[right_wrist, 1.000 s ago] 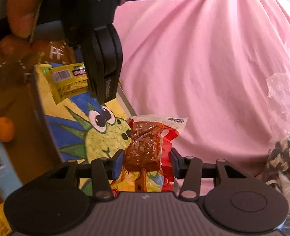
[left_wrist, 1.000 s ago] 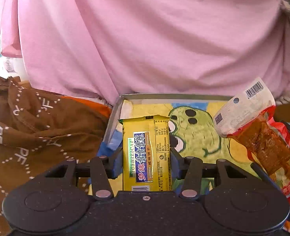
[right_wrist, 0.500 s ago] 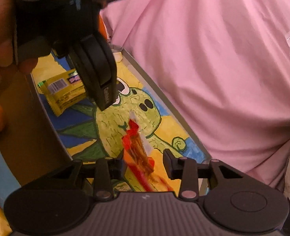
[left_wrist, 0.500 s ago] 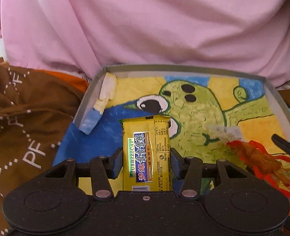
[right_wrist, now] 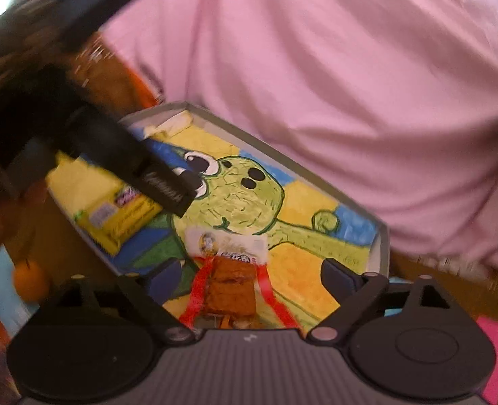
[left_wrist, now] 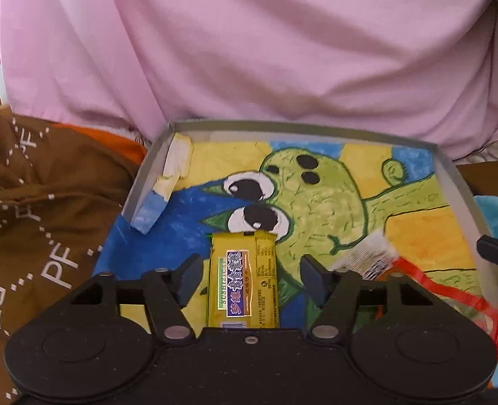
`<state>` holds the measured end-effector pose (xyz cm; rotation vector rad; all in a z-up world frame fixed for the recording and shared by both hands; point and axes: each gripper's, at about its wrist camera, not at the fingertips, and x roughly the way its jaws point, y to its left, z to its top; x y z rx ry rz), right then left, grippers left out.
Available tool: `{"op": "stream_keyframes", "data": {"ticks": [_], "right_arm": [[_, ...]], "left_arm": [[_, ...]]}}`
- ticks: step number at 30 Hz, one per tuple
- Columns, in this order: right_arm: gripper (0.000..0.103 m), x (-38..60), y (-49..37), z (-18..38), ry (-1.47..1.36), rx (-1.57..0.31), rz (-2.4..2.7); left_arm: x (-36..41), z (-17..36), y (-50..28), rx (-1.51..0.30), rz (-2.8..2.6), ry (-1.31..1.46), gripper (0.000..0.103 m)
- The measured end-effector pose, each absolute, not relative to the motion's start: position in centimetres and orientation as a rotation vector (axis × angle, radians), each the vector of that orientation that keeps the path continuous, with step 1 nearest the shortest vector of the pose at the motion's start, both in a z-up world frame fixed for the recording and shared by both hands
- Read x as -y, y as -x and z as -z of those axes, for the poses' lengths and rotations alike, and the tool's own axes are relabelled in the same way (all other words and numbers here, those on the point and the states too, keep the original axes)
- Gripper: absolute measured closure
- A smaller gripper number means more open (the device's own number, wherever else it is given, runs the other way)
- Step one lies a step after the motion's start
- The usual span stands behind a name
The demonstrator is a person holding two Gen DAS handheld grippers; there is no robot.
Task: Organize snacks
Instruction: 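Lower both held snacks into the grey frog tray and open both tools, then withdraw both tools from the tray back toward the snack pile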
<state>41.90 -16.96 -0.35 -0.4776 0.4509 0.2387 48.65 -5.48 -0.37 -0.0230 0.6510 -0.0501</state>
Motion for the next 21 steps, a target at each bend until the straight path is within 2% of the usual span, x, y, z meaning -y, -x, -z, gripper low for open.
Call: {"op": "stream_keyframes", "data": {"ticks": [4, 8, 21], "right_arm": [[0.005, 19.2, -41.7, -1.5, 0.24, -0.47, -0.24], [0.0, 21.1, -40.2, -2.9, 0.126, -0.421, -0.238], [0.0, 21.1, -34.4, -6.3, 0.151, -0.353, -0.291]], "left_arm": [[5.2, -0.6, -47.6, -0.63, 0.058, 0.027, 0.019], [4.5, -1.6, -46.3, -0.601, 0.063, 0.046, 0.018], [1.6, -4.0, -39.9, -0.548, 0.063, 0.062, 0.017]]}}
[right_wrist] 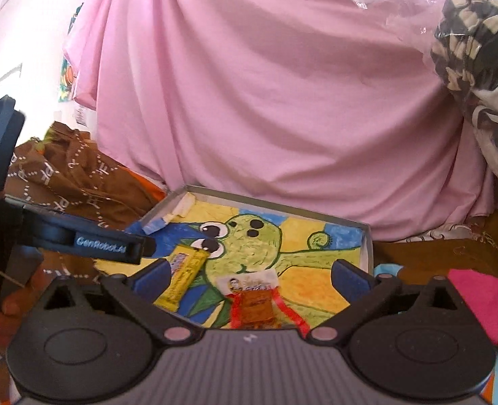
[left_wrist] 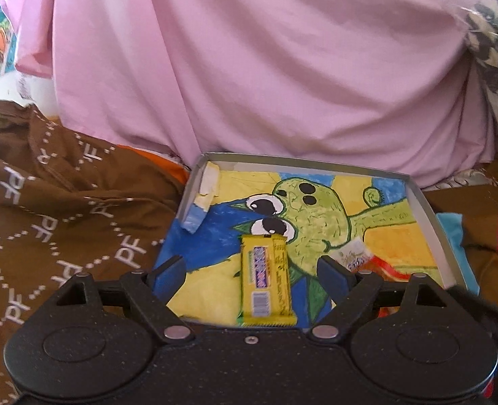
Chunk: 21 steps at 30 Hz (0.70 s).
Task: Organize snacks
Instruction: 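Withdraw both tools from the tray back toward the snack pile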
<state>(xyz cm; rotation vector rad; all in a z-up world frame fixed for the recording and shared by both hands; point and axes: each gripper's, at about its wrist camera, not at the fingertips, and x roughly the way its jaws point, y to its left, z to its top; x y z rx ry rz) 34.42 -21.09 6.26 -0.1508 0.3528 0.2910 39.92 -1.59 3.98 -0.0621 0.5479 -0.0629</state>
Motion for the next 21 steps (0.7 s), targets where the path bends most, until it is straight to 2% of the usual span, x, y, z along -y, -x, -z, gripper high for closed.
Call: {"op": "stream_keyframes", "data": {"ticks": [3, 14, 21], "right_arm": [[0.0, 21.2, -33.0, -6.8, 0.137, -0.363, -0.308], [0.0, 22.3, -27.8, -7.4, 0.127, -0.361, -0.347], [0.0, 22.2, -24.3, -6.7, 0.154, -0.372, -0.333]], "left_arm": [[0.8, -4.6, -37.5, -0.53, 0.071, 0.056, 0.001], [0.2, -5.3, -30.1, -0.465, 0.133, 0.016, 0.001], [0.4, -4.5, -27.5, -0.494, 0.139, -0.004, 0.001]]}}
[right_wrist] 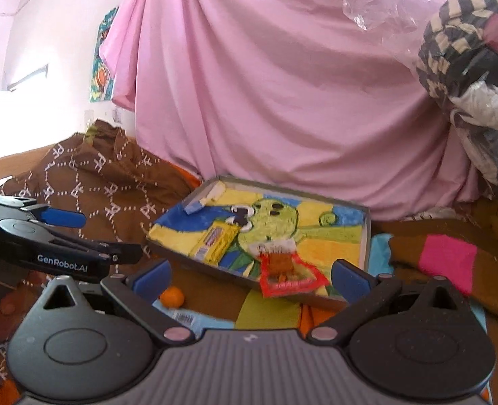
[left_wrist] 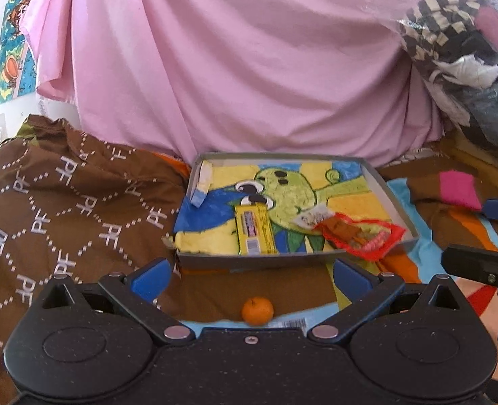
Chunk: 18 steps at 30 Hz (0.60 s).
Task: Organize snacks
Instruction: 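Withdraw both tools from the tray back toward the snack pile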
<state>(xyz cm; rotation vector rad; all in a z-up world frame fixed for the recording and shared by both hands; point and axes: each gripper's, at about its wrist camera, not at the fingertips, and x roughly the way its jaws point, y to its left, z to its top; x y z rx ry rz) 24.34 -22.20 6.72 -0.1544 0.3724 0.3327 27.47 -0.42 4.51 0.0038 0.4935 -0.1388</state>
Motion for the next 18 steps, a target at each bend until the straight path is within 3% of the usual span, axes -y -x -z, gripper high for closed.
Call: {"op": "stream_keyframes", "data": {"ticks": [18], "right_arm": [[0.0, 20.3, -18.6, -3.2, 0.196, -0.554, -0.479]], "left_arm": [[-0.8, -0.7, -22.5, -0.627, 0.143, -0.096, 0.001]]}}
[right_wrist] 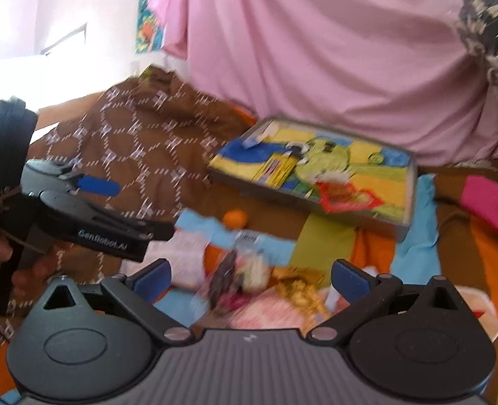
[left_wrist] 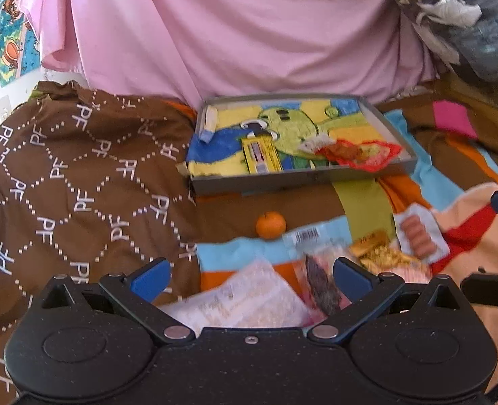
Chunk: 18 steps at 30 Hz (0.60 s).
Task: Organize snacks
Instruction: 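Withdraw both tools from the tray back toward the snack pile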
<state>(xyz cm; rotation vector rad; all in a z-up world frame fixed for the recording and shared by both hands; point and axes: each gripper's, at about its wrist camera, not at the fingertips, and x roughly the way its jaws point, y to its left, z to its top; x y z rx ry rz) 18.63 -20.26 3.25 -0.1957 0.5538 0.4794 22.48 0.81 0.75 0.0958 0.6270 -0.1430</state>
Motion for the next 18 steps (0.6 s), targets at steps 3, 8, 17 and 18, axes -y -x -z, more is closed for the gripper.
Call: {"op": "stream_keyframes", "data": {"ticks": [3, 8, 17, 18], "right_arm": [[0.0, 19.7, -17.7, -2.1, 0.21, -0.618, -0.526], [0.0, 19.3, -16.6, 0.2, 0.206, -0.763, -0.592], [0.0, 19.7, -16.4, 2.7, 0.244, -0.874, -0.565], [0.0, 19.7, -16.5, 3.0, 0.243, -0.891, -0.559]], "left_arm": [[-0.9, -0.1, -21.8, -0.646, 0.148, -0.119, 0.001], [-0.7, 2.0, -20.5, -0.708, 0.175, -0.198, 0.001], [-0.8, 3.9, -19.5, -0.779, 0.253, -0.275, 0.001], [-0.7, 4.1, -19.4, -0.8, 0.27, -0.275, 0.001]]}}
